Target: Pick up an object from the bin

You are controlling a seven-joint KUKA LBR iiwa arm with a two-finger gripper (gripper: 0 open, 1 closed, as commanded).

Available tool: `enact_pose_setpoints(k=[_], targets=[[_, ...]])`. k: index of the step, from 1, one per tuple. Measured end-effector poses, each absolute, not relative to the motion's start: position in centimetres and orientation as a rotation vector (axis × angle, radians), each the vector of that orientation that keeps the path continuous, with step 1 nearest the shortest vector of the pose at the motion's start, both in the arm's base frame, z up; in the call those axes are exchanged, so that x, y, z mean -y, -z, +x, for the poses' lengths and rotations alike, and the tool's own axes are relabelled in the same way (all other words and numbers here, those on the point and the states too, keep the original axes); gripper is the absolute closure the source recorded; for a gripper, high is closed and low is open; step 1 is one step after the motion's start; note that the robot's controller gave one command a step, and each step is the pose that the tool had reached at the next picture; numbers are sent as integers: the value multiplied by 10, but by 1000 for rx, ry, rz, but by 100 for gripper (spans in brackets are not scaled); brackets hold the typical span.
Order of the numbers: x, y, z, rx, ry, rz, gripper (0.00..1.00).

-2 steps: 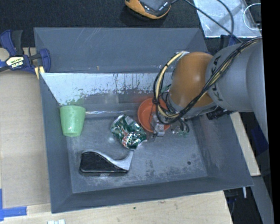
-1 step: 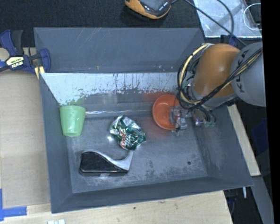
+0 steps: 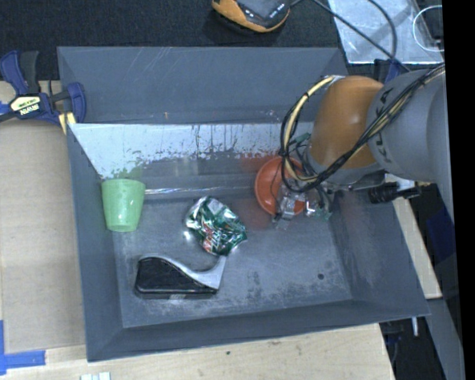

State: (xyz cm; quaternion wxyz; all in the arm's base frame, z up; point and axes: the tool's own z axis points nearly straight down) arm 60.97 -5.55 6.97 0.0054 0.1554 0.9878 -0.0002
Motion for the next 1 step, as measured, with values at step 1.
enact_pose_setpoints(k=[1], targets=[[99, -87, 593, -3095, 1, 415, 100]])
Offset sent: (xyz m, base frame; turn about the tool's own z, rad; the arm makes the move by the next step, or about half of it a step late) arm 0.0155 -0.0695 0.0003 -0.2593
